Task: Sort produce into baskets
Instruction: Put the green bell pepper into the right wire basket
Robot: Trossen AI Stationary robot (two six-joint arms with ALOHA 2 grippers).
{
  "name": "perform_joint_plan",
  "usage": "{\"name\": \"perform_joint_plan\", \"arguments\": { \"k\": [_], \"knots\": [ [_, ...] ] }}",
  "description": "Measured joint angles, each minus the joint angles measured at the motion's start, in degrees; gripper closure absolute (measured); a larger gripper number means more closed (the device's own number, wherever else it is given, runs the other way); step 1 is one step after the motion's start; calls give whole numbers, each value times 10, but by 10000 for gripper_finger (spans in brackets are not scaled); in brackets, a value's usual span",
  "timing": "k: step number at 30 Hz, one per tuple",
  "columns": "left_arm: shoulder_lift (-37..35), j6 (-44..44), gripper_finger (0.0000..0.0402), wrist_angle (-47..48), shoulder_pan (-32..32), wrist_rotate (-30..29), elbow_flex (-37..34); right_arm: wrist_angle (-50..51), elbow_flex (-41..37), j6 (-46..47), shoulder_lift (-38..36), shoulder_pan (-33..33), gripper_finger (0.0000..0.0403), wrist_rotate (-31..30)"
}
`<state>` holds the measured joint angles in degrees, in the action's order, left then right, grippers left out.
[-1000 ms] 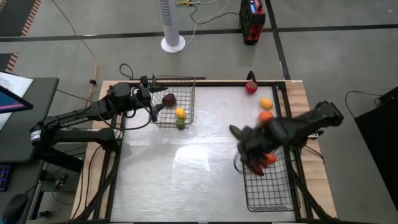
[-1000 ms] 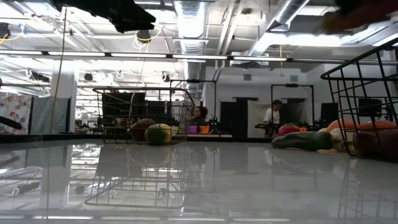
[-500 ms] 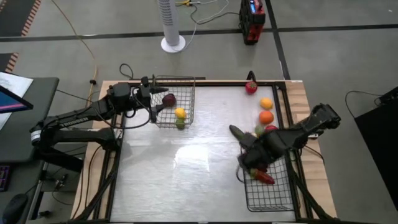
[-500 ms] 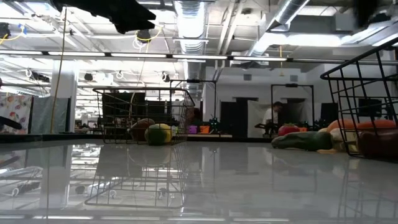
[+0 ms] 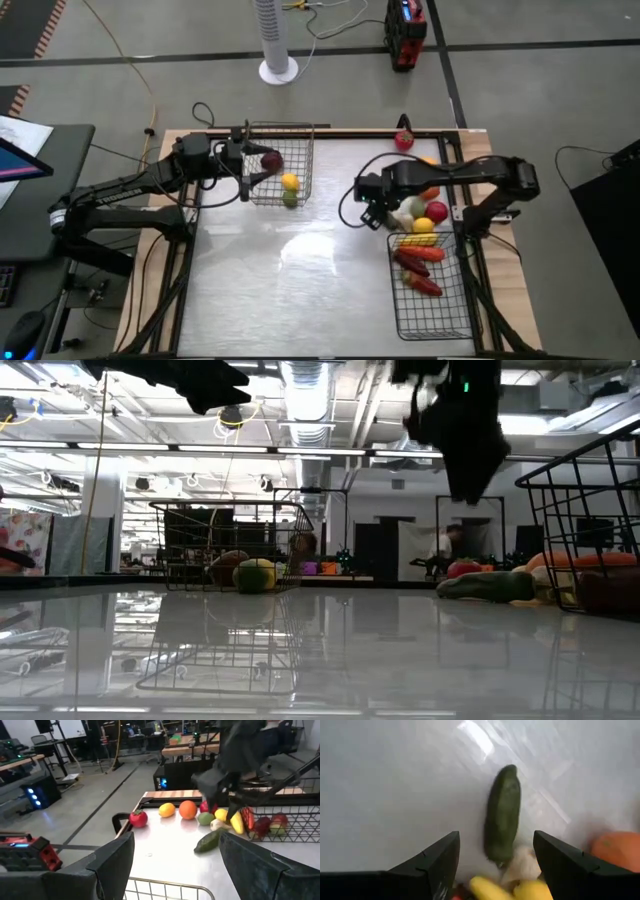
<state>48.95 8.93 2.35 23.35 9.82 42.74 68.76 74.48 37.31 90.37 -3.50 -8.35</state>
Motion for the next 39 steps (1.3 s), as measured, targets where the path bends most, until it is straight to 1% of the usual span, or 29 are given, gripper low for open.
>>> {"name": "perform_joint_plan", "arguments": {
  "k": [4, 7, 10, 23, 29, 35, 37, 39],
  "knots": [
    [0, 7, 123, 0, 0, -1, 0, -25, -53, -32, 0, -41, 122, 9],
    [0, 11, 123, -5, 0, -17, 0, -65, -87, -53, 0, -57, 122, 21],
    [0, 11, 123, -5, 0, -26, 0, -108, -113, -65, 0, -60, 122, 41],
    [0, 8, 123, -5, 0, -26, 0, -210, -197, -76, 0, -59, 122, 41],
    [0, 8, 123, -5, 0, -26, 0, -244, -226, -86, 0, -59, 122, 41],
    [0, 7, 123, -5, 0, -26, 0, -256, -229, -99, 15, -55, 125, 41],
    [0, 7, 123, -5, 0, -26, 0, -262, -228, -105, 20, -53, 136, 47],
    [0, 7, 123, -5, 0, -26, 0, -262, -226, -108, 31, -51, 158, 56]
  ]
}}
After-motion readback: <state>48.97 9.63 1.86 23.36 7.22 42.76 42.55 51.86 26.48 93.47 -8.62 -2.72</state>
